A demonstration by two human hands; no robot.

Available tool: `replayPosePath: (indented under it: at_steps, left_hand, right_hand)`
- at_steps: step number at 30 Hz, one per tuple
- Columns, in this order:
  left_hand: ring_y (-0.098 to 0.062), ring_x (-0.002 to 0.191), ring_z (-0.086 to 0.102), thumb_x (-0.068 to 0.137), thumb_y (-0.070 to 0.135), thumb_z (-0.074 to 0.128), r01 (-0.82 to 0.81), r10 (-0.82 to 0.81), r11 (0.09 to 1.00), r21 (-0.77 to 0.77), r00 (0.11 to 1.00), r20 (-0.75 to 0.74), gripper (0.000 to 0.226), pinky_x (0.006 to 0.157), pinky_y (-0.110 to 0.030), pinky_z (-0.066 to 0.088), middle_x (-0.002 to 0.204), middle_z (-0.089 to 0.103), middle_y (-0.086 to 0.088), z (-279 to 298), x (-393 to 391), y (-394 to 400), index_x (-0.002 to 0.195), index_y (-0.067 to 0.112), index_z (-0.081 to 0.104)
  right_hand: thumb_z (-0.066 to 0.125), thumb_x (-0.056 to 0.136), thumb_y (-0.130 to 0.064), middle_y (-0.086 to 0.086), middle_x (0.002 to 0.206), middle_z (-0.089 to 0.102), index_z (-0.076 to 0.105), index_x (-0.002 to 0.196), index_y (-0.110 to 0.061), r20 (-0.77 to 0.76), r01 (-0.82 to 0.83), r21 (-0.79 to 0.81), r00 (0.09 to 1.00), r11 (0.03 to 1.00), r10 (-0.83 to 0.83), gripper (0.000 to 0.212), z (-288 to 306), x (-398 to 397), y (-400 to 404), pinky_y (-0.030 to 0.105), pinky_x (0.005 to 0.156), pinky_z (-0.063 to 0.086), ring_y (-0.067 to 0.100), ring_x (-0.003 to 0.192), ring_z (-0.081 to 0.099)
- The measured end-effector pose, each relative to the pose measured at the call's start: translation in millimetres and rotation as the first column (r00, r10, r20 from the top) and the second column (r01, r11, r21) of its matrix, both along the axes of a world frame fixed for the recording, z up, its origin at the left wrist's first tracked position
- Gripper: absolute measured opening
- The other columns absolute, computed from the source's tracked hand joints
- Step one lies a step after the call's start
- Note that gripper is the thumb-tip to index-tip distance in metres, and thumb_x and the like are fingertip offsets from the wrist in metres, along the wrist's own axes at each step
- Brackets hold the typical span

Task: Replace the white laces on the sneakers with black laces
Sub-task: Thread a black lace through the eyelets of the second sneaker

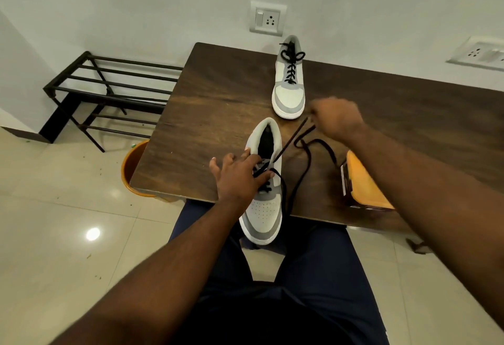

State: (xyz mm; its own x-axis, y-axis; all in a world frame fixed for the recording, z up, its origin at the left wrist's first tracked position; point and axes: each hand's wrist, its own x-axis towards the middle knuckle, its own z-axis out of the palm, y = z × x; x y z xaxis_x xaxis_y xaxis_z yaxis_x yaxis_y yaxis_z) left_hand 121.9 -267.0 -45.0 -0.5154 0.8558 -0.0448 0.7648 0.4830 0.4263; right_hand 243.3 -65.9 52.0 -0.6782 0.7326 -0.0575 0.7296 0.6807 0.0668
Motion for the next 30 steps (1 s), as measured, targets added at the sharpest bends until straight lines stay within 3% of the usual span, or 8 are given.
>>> replayPosePath:
  at_steps: [3, 7, 14, 17, 21, 24, 27, 30]
  left_hand:
    - [-0.026, 0.136, 0.033, 0.087, 0.067, 0.05, 0.0, 0.0, 1.0, -0.004, 1.0, -0.01, 0.049, 0.113, -0.057, 0.005, 0.149, 0.045, 0.009, -1.2, 2.3, -0.1, 0.124, 0.036, 0.056]
    - [-0.025, 0.134, 0.035, 0.088, 0.066, 0.049, 0.001, -0.001, 1.0, 0.006, 1.0, -0.003, 0.048, 0.113, -0.057, 0.007, 0.149, 0.045, 0.009, -5.7, 3.0, 1.9, 0.124, 0.036, 0.056]
    - [-0.023, 0.132, 0.037, 0.089, 0.064, 0.05, -0.003, 0.003, 1.0, 0.004, 1.0, -0.031, 0.045, 0.113, -0.055, 0.008, 0.147, 0.047, 0.01, -5.8, 3.7, 2.8, 0.122, 0.034, 0.057]
    - [-0.024, 0.132, 0.037, 0.089, 0.064, 0.05, 0.001, -0.001, 1.0, 0.006, 0.999, -0.035, 0.046, 0.113, -0.055, 0.008, 0.146, 0.048, 0.01, -8.0, 3.1, 2.0, 0.123, 0.034, 0.057]
    - [-0.024, 0.131, 0.039, 0.088, 0.066, 0.048, 0.002, -0.002, 1.0, 0.0, 0.999, -0.05, 0.045, 0.112, -0.057, 0.008, 0.145, 0.049, 0.008, -8.7, 3.2, 3.0, 0.117, 0.033, 0.058]
    - [-0.023, 0.129, 0.04, 0.089, 0.062, 0.047, 0.003, -0.004, 1.0, -0.012, 0.997, -0.078, 0.038, 0.112, -0.057, 0.007, 0.142, 0.05, 0.01, -7.6, 3.7, 3.9, 0.11, 0.031, 0.056]
    - [-0.023, 0.128, 0.041, 0.09, 0.06, 0.049, -0.02, 0.021, 1.0, 0.021, 0.998, -0.052, 0.035, 0.112, -0.056, 0.008, 0.144, 0.048, 0.011, -9.9, 5.3, 1.7, 0.109, 0.032, 0.056]
    - [-0.023, 0.13, 0.041, 0.09, 0.059, 0.052, -0.026, 0.026, 0.999, 0.022, 0.999, -0.02, 0.039, 0.113, -0.056, 0.009, 0.149, 0.044, 0.011, -11.4, 7.7, 1.1, 0.116, 0.031, 0.057]
  right_hand:
    - [0.058, 0.092, -0.03, 0.014, 0.111, 0.067, 0.063, 0.103, -0.019, -0.148, 0.147, -0.042, 0.977, 0.988, -0.152, 0.017, 15.0, 9.6, 31.9, 0.04, 0.08, 0.048, 0.038, 0.101, 0.062]
    - [0.07, 0.083, -0.029, 0.007, 0.108, 0.069, 0.059, 0.12, -0.023, -0.238, -0.031, -0.223, 0.971, 0.974, -0.024, 0.039, 2.7, -1.0, 2.5, 0.038, 0.081, 0.051, 0.029, 0.099, 0.064]
    - [0.062, 0.089, -0.027, -0.001, 0.105, 0.068, 0.066, 0.104, -0.025, -0.156, -0.135, -0.407, 0.985, 0.904, 0.077, 0.015, -69.7, -6.8, -59.4, 0.034, 0.077, 0.051, 0.019, 0.095, 0.062]
    - [0.052, 0.095, -0.024, 0.0, 0.107, 0.068, 0.064, 0.11, -0.021, -0.137, -0.216, -0.369, 0.975, 0.904, 0.178, 0.019, -67.3, -5.4, -62.7, 0.033, 0.076, 0.051, 0.021, 0.096, 0.063]
    - [0.039, 0.099, -0.018, -0.001, 0.106, 0.059, 0.049, 0.124, -0.023, 0.147, -0.323, -0.1, 0.931, 0.941, 0.335, 0.027, -41.1, 2.5, -46.7, 0.028, 0.054, 0.035, 0.02, 0.079, 0.056]
    - [0.04, 0.096, -0.013, 0.003, 0.12, 0.059, 0.051, 0.122, -0.027, 0.235, -0.184, 0.048, 0.957, 0.982, 0.168, 0.031, -27.9, 12.9, -17.2, 0.033, 0.065, 0.04, 0.027, 0.105, 0.062]
    - [0.042, 0.095, -0.015, 0.007, 0.126, 0.059, 0.054, 0.12, -0.024, 0.263, 0.055, -0.058, 0.964, 0.997, -0.038, 0.029, -34.1, 27.6, -3.0, 0.038, 0.077, 0.045, 0.031, 0.111, 0.06]
    - [0.05, 0.096, -0.029, 0.006, 0.116, 0.063, 0.058, 0.11, -0.02, -0.008, -0.001, -0.262, 1.0, 0.965, -0.002, 0.019, -52.6, 30.6, -28.7, 0.039, 0.084, 0.049, 0.028, 0.105, 0.06]
